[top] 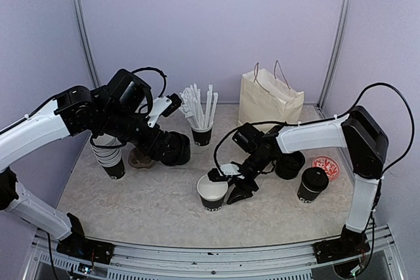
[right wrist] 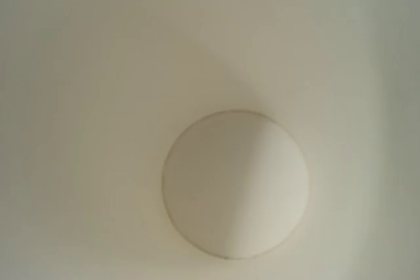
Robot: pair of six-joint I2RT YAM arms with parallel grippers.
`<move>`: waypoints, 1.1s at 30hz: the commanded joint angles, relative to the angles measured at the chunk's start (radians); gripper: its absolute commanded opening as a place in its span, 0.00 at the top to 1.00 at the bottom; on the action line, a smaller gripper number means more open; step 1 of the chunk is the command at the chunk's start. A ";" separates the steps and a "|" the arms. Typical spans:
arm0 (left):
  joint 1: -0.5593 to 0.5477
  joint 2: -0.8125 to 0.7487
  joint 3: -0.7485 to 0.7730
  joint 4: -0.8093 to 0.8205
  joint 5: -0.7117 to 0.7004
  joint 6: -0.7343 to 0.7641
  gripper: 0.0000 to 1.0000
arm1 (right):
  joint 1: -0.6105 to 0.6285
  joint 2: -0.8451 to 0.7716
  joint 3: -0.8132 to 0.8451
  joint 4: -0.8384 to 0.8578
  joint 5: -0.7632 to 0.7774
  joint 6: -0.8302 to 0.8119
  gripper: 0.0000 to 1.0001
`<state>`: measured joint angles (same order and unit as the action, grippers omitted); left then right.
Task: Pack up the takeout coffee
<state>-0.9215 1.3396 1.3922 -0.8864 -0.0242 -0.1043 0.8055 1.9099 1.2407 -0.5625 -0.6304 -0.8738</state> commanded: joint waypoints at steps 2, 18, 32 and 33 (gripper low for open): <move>0.001 0.031 0.053 -0.058 0.078 0.029 0.36 | 0.036 0.028 0.012 -0.018 -0.081 0.019 0.42; -0.112 0.258 0.144 -0.100 0.194 0.081 0.38 | -0.103 -0.266 -0.159 0.034 0.061 0.073 0.37; -0.128 0.393 0.194 -0.072 0.197 0.091 0.38 | -0.189 -0.254 -0.108 0.015 0.011 0.121 0.37; -0.129 0.399 0.197 -0.072 0.198 0.091 0.38 | -0.189 -0.253 -0.109 0.016 0.012 0.122 0.37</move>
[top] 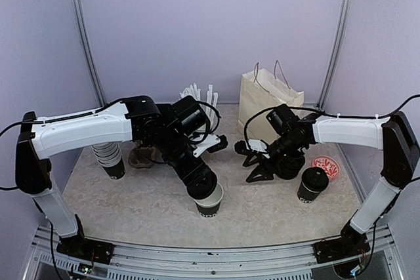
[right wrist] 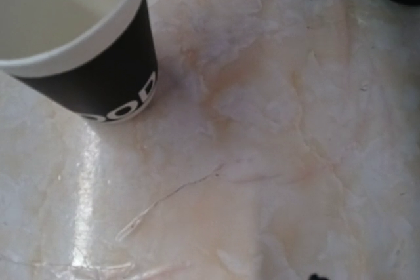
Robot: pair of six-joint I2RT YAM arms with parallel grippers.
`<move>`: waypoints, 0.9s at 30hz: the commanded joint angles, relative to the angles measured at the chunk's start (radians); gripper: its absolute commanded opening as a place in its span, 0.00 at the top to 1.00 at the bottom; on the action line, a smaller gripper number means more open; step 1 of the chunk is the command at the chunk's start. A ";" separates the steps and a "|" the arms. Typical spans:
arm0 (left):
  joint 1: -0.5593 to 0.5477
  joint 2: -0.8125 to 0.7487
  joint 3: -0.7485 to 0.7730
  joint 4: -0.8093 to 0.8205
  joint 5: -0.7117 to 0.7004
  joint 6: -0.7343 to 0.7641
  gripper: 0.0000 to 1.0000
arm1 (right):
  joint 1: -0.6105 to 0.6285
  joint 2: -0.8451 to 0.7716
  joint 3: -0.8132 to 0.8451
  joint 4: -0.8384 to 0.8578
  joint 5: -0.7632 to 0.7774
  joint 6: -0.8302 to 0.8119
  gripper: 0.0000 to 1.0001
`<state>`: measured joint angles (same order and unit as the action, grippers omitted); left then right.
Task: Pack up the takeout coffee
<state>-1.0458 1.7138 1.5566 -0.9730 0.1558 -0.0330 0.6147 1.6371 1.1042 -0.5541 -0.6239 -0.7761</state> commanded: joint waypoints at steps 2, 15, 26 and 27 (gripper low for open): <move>-0.005 0.035 0.039 0.015 0.023 0.019 0.38 | 0.002 0.015 0.019 0.012 0.006 0.021 0.37; -0.003 0.099 0.073 0.020 0.052 0.030 0.39 | -0.007 0.000 0.001 0.021 0.030 0.015 0.37; -0.014 0.119 0.175 -0.067 0.014 0.043 0.40 | -0.019 -0.002 -0.003 0.020 0.026 0.014 0.37; -0.017 0.114 0.177 -0.074 0.009 0.039 0.40 | -0.019 -0.003 -0.003 0.020 0.025 0.015 0.37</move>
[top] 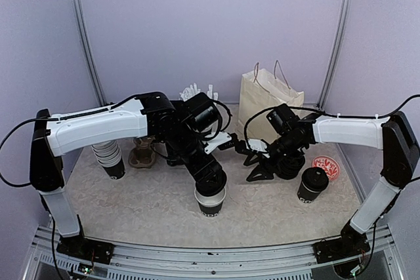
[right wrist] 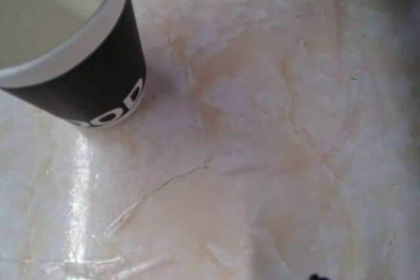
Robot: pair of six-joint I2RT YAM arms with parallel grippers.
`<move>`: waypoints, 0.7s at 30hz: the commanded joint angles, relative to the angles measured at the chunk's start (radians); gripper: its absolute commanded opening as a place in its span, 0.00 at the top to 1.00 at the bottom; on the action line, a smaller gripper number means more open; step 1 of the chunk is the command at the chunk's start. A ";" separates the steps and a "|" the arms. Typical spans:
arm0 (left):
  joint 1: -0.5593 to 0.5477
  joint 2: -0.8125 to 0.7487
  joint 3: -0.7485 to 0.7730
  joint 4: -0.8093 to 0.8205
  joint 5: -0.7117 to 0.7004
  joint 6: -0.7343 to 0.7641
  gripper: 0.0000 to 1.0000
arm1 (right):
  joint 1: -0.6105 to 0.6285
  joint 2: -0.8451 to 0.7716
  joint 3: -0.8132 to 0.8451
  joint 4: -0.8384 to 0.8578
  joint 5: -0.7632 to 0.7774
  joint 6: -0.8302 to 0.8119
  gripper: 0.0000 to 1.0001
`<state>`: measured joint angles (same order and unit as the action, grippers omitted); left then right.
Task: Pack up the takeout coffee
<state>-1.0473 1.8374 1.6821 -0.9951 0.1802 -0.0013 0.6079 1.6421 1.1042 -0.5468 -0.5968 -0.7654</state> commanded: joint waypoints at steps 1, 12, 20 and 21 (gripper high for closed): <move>-0.019 -0.014 0.048 -0.057 -0.017 0.006 0.40 | -0.014 -0.009 0.000 0.013 -0.004 0.005 0.37; -0.052 0.010 0.033 -0.087 -0.042 -0.017 0.41 | -0.021 -0.013 0.003 0.006 -0.011 0.006 0.37; -0.052 0.036 0.041 -0.071 -0.035 -0.011 0.40 | -0.022 -0.014 0.001 0.004 -0.011 0.006 0.37; -0.052 0.041 0.041 -0.067 -0.032 -0.011 0.40 | -0.022 -0.014 0.002 0.004 -0.012 0.006 0.36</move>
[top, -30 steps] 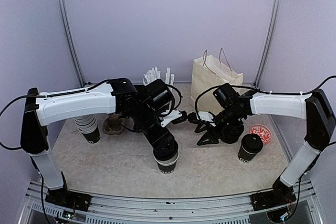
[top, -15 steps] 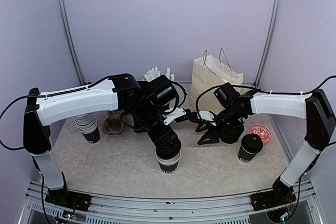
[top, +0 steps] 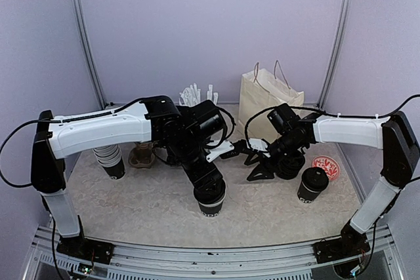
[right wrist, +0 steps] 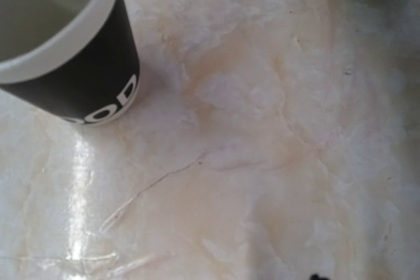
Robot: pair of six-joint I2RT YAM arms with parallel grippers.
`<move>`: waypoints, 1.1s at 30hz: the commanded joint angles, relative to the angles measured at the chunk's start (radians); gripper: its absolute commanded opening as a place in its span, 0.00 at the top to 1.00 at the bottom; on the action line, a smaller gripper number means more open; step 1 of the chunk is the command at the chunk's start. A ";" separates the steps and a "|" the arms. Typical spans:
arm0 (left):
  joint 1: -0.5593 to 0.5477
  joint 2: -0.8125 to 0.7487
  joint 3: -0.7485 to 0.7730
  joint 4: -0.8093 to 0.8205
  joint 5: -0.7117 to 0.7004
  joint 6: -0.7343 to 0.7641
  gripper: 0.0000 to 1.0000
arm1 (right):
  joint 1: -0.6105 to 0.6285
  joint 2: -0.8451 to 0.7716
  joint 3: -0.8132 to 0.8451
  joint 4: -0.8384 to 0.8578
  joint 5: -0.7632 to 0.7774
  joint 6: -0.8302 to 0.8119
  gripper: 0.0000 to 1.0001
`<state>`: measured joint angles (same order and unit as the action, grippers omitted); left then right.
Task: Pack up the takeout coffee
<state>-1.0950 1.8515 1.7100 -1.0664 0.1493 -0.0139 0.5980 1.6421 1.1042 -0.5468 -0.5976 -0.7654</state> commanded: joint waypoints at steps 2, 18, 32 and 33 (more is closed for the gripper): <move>-0.006 0.036 0.015 0.007 -0.001 0.003 0.40 | -0.014 -0.012 0.002 0.003 -0.011 0.004 0.37; -0.015 0.101 0.047 0.022 -0.008 0.002 0.39 | -0.015 -0.002 0.001 -0.007 -0.025 -0.003 0.37; -0.037 0.036 0.104 -0.062 -0.073 -0.050 0.40 | -0.016 0.007 0.007 -0.011 -0.030 0.000 0.36; -0.037 0.030 0.095 -0.069 -0.082 -0.052 0.40 | -0.017 0.009 0.008 -0.011 -0.030 0.000 0.36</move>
<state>-1.1271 1.9305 1.8030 -1.0904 0.1093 -0.0410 0.5911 1.6421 1.1042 -0.5480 -0.6094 -0.7658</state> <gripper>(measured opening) 0.693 0.636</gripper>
